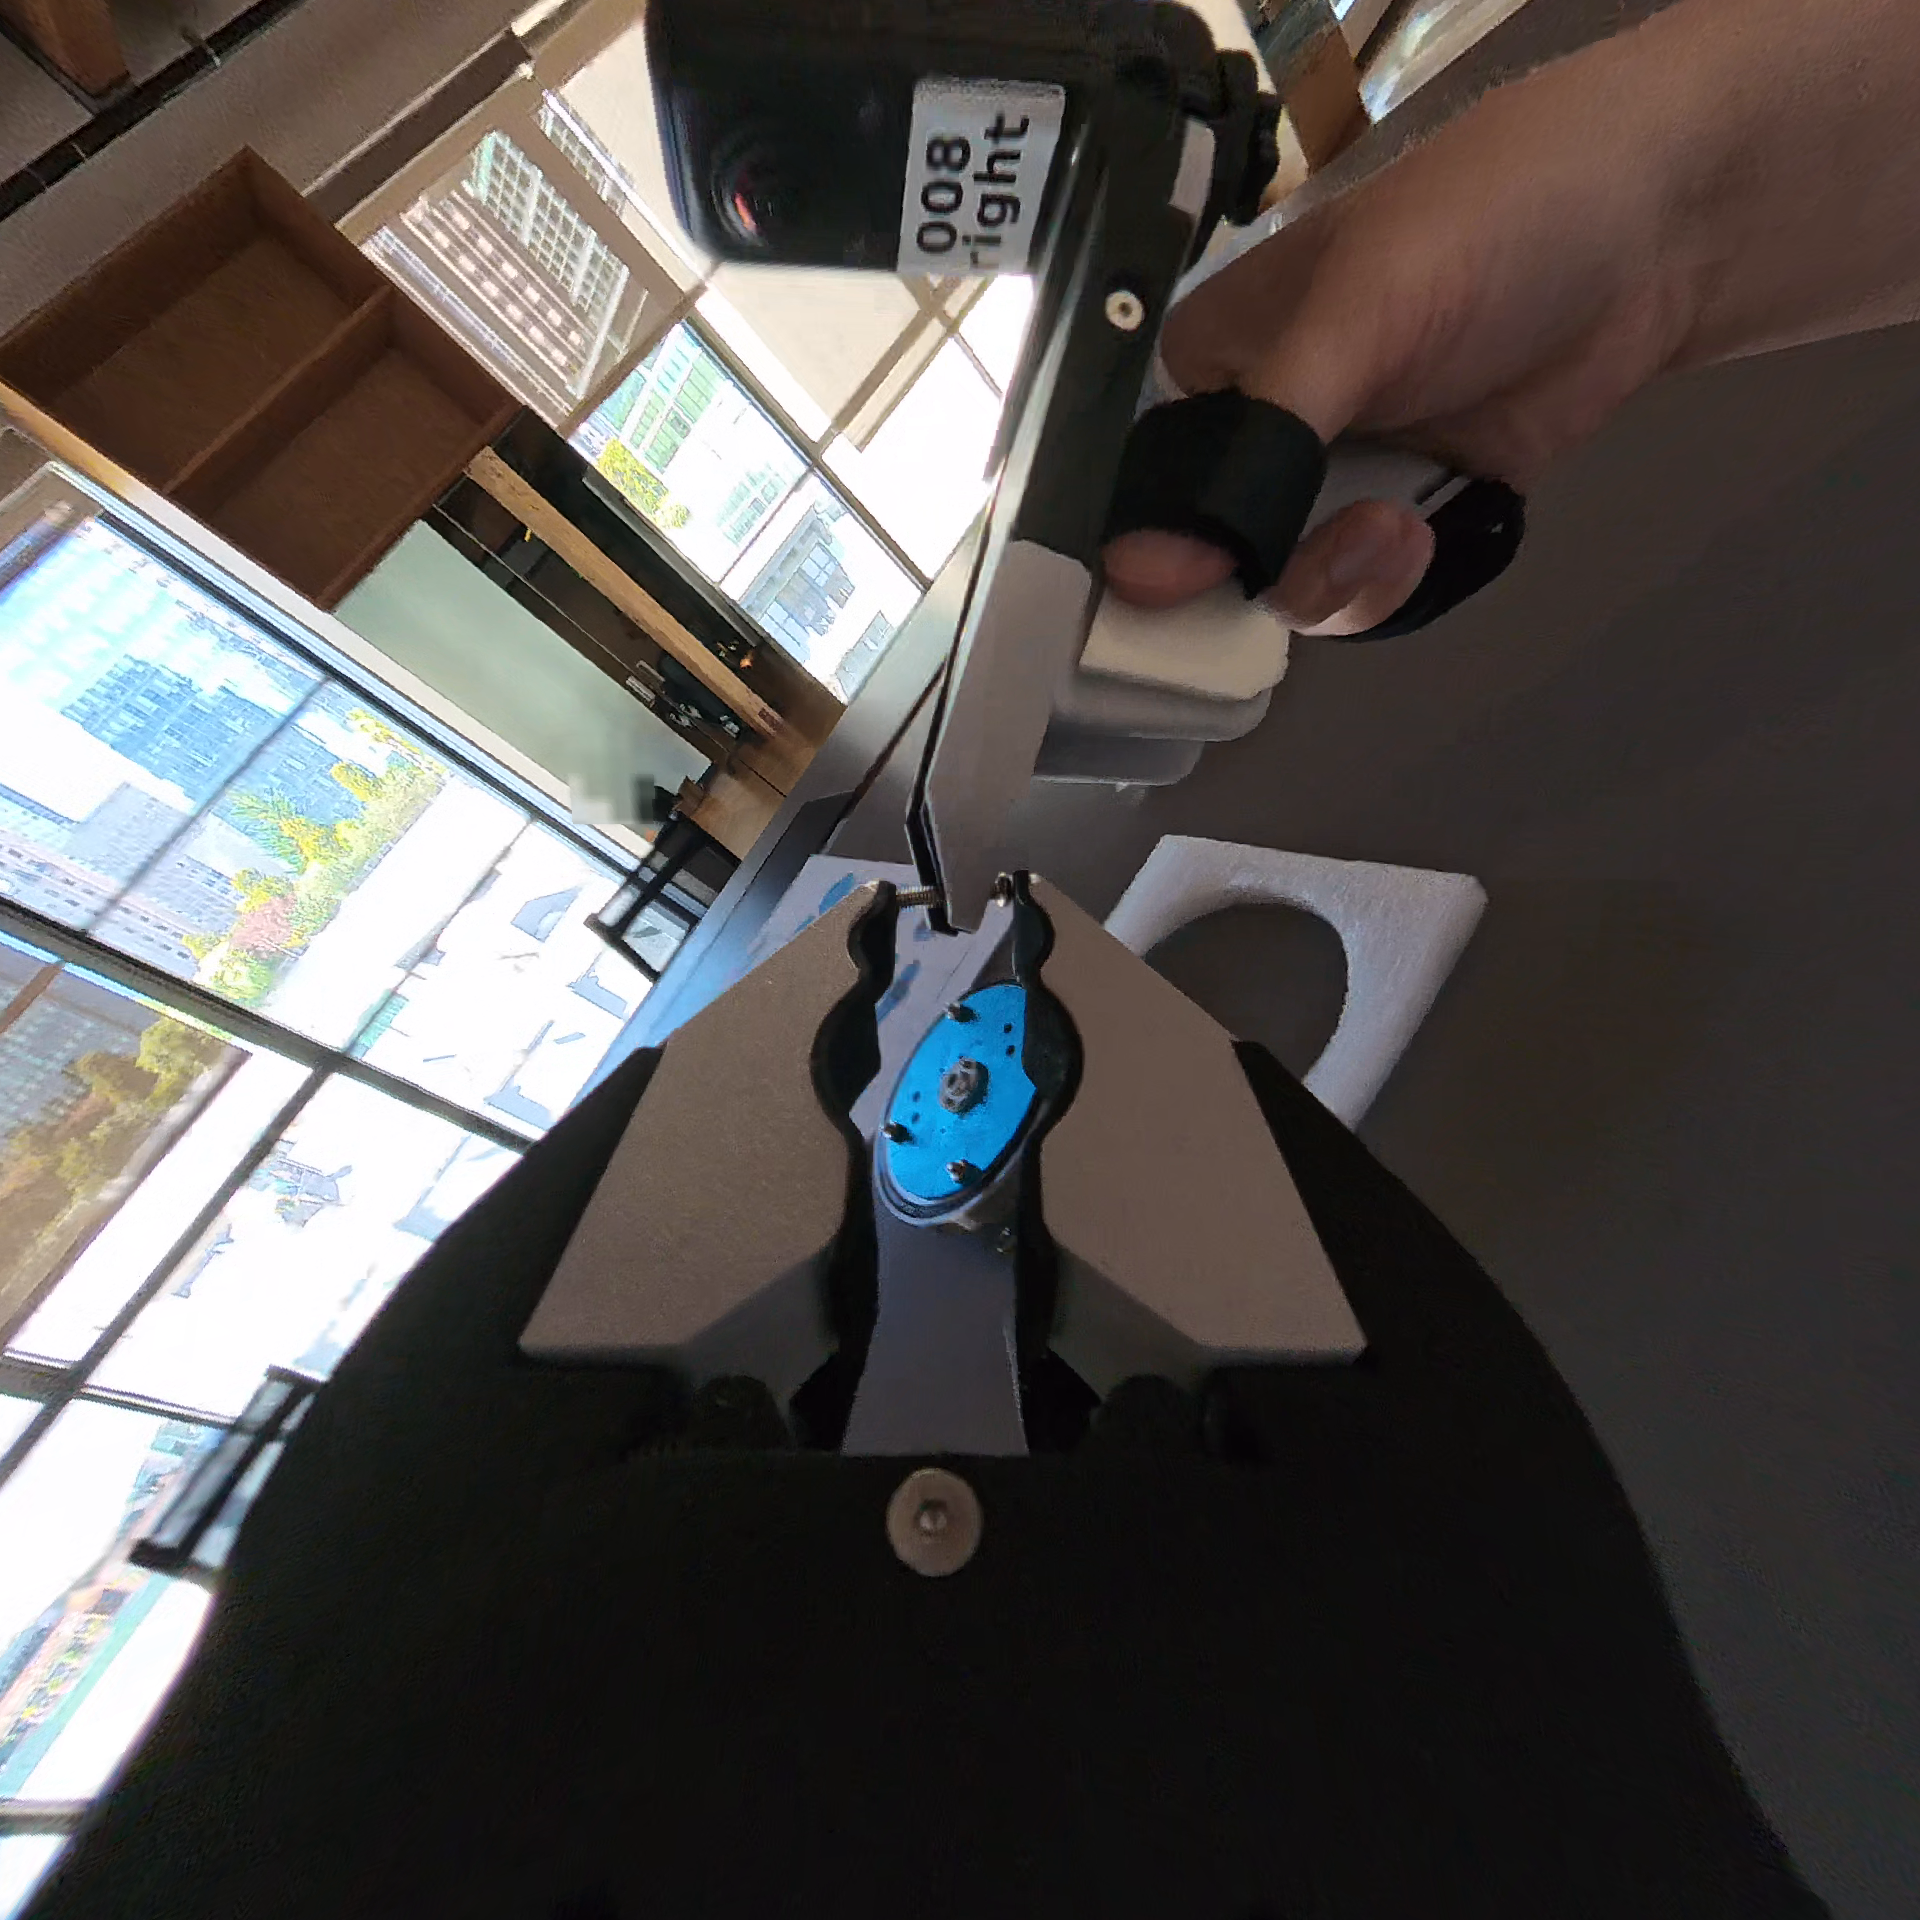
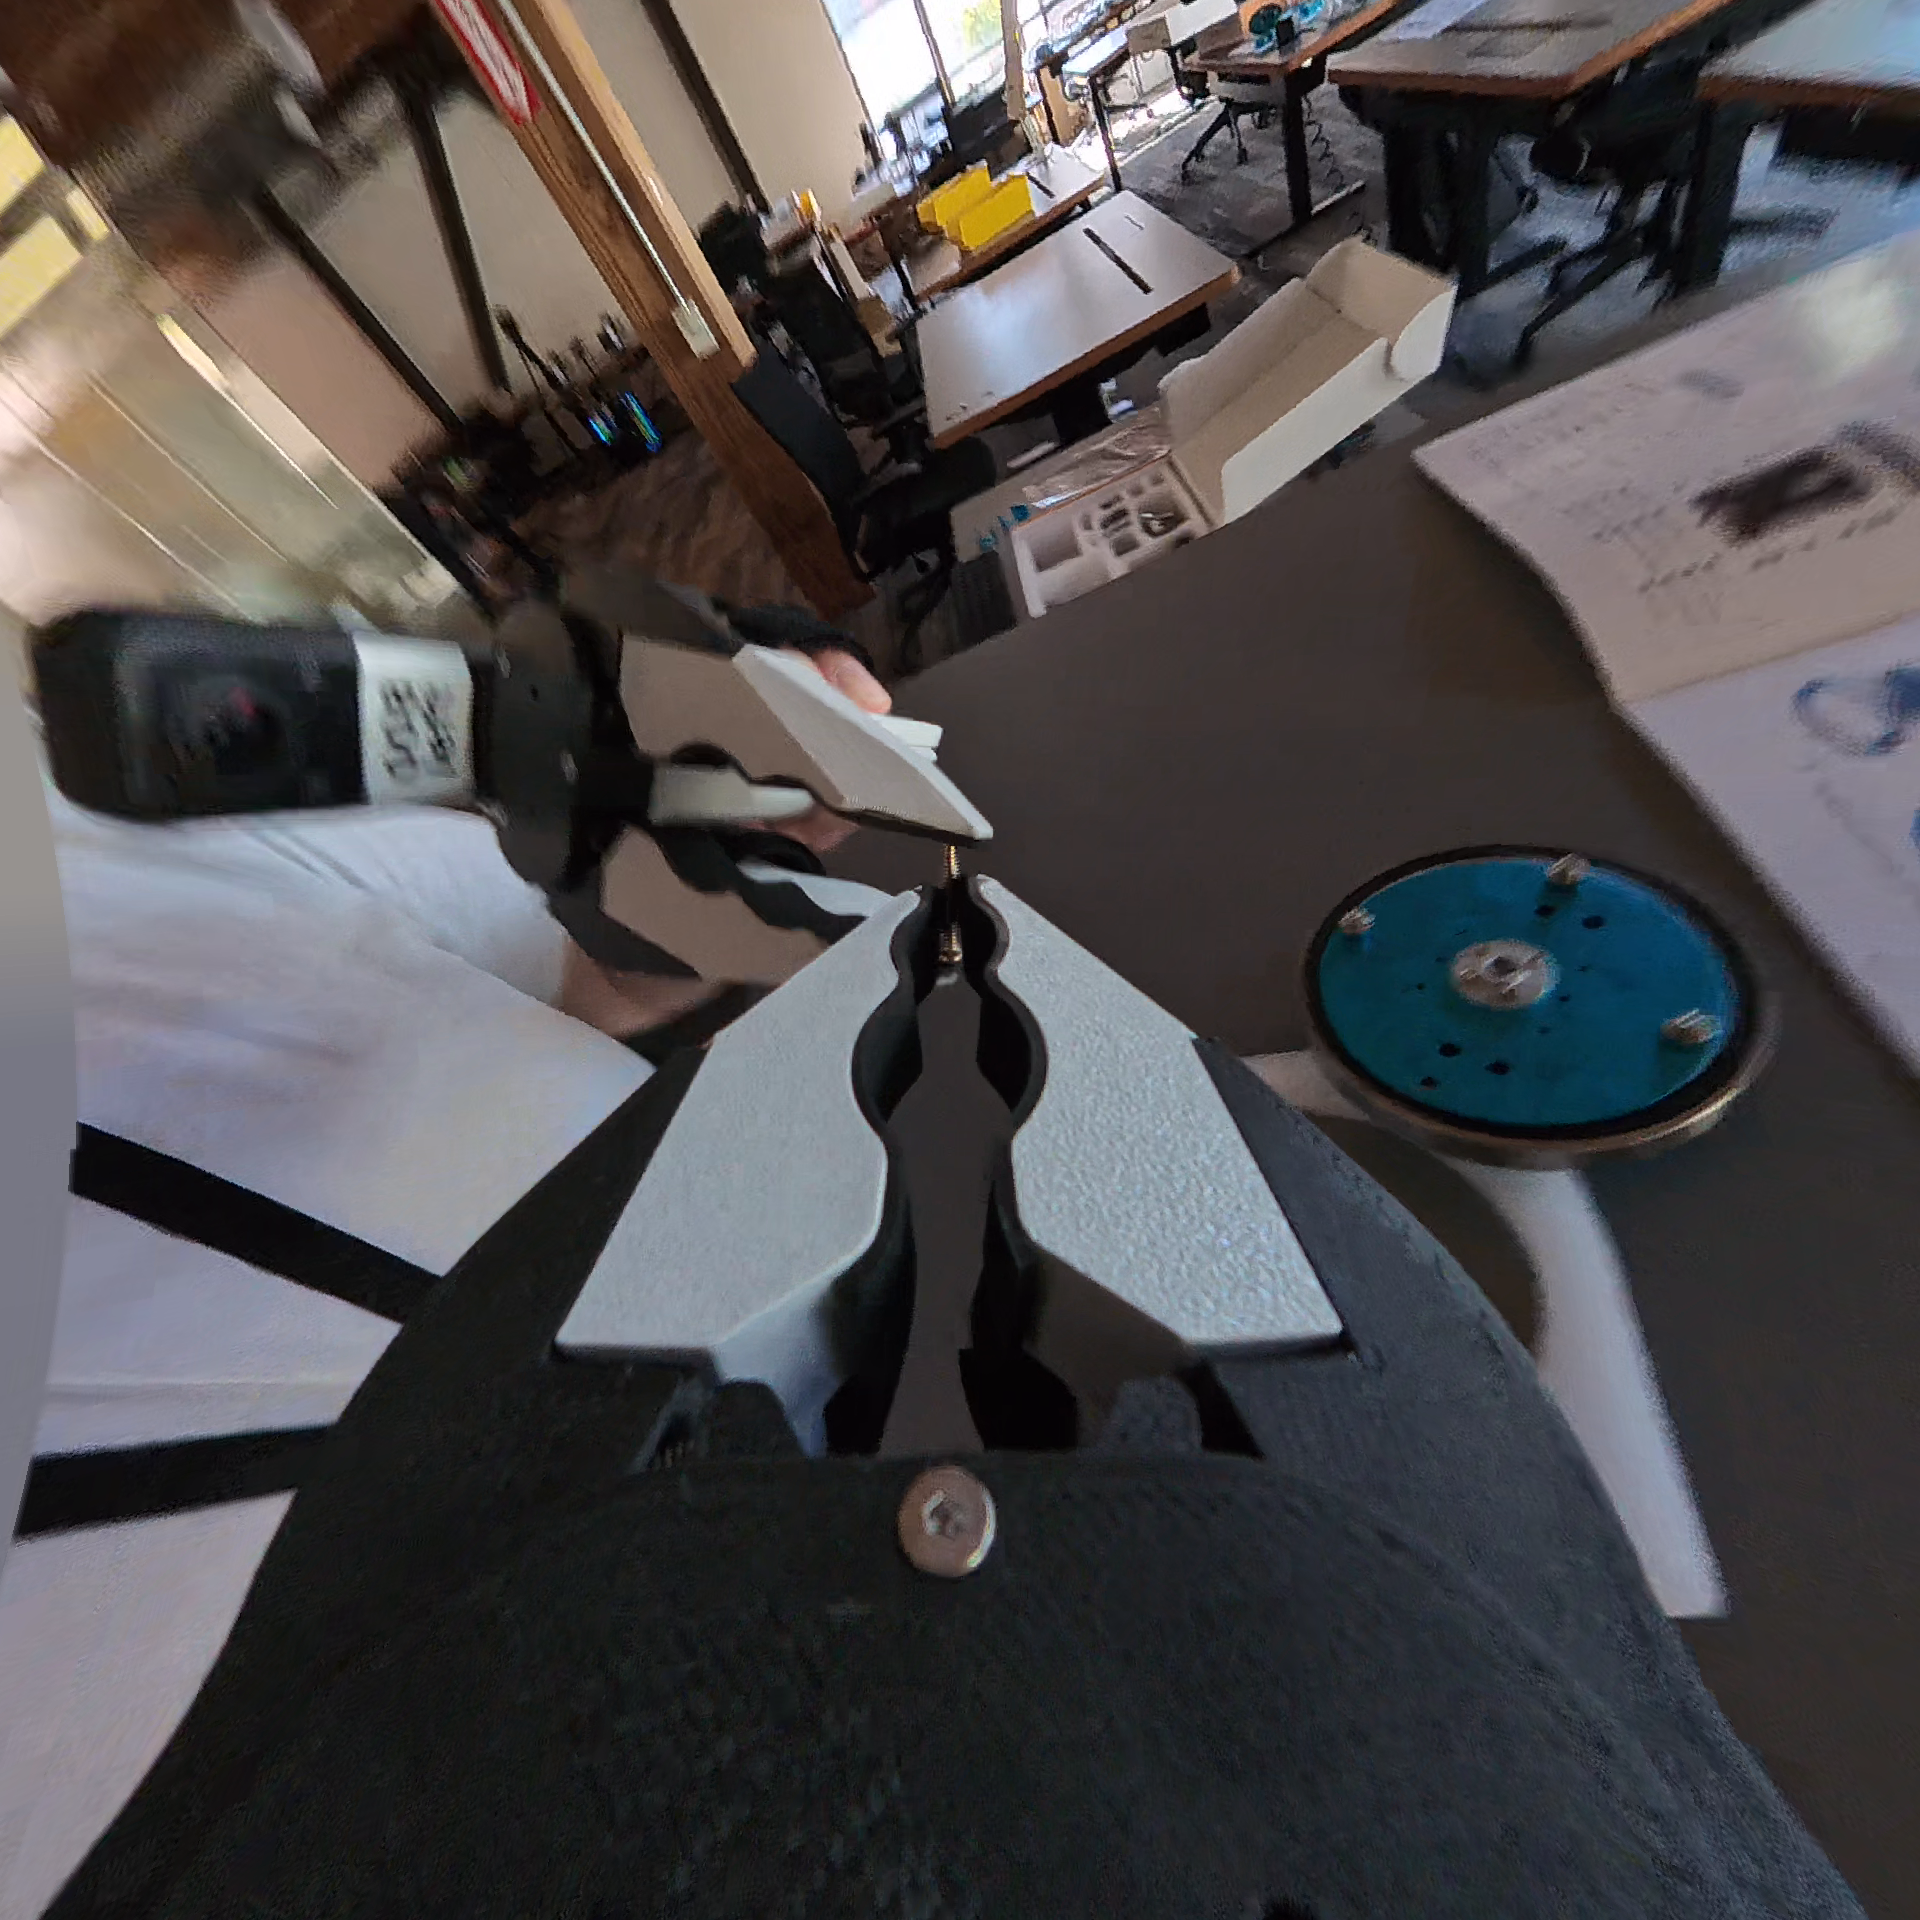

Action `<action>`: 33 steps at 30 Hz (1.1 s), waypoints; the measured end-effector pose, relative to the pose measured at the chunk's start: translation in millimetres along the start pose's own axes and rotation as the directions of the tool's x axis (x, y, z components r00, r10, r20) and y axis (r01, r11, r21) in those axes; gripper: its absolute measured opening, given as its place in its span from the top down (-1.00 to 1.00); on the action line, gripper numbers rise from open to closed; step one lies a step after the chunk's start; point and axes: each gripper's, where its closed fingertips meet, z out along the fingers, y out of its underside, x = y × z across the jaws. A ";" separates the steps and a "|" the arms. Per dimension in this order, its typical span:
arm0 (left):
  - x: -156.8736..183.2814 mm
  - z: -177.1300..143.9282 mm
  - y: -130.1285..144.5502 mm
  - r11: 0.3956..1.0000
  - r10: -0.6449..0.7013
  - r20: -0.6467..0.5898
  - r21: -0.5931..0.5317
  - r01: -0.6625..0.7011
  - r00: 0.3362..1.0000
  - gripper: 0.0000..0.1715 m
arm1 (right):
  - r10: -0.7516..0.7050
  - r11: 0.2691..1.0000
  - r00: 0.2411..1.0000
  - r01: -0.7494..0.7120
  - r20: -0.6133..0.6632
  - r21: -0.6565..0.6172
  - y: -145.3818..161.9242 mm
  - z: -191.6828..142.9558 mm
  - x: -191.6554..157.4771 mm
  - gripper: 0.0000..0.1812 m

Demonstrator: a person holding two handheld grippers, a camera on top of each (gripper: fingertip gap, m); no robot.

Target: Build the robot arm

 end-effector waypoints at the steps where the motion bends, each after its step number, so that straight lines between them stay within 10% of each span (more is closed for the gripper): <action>1: 0.3 -2.1 3.4 0.998 -0.057 -0.035 -0.012 0.057 0.998 0.77 | -0.107 0.994 0.993 0.106 -0.044 -0.021 0.6 -0.5 3.1 0.98; 3: -0.1 -8.3 7.5 0.960 -0.282 -0.144 -0.038 0.279 0.949 0.77 | -0.377 0.926 0.909 0.372 -0.179 -0.066 -4.3 -6.6 11.0 0.98; 8: -19.0 -15.2 -10.5 0.654 -0.711 -0.379 -0.046 0.755 0.593 0.83 | -0.800 0.587 0.500 0.765 -0.331 -0.264 -14.8 -22.1 5.0 0.99; 13: -10.1 4.8 -8.0 0.667 -0.718 -0.330 -0.075 0.741 0.613 0.89 | -0.885 0.442 0.331 0.818 -0.326 -0.368 -11.0 -25.8 6.7 0.99; 24: 2.6 21.7 -8.4 0.656 -0.730 -0.330 -0.093 0.749 0.598 0.96 | -0.936 0.322 0.203 0.825 -0.288 -0.464 -1.9 -27.3 19.4 0.99; 33: 1.4 17.8 -13.7 0.502 -0.800 -0.436 -0.108 0.858 0.412 0.97 | -0.928 0.316 0.208 0.878 -0.308 -0.359 -4.2 -29.5 9.7 0.93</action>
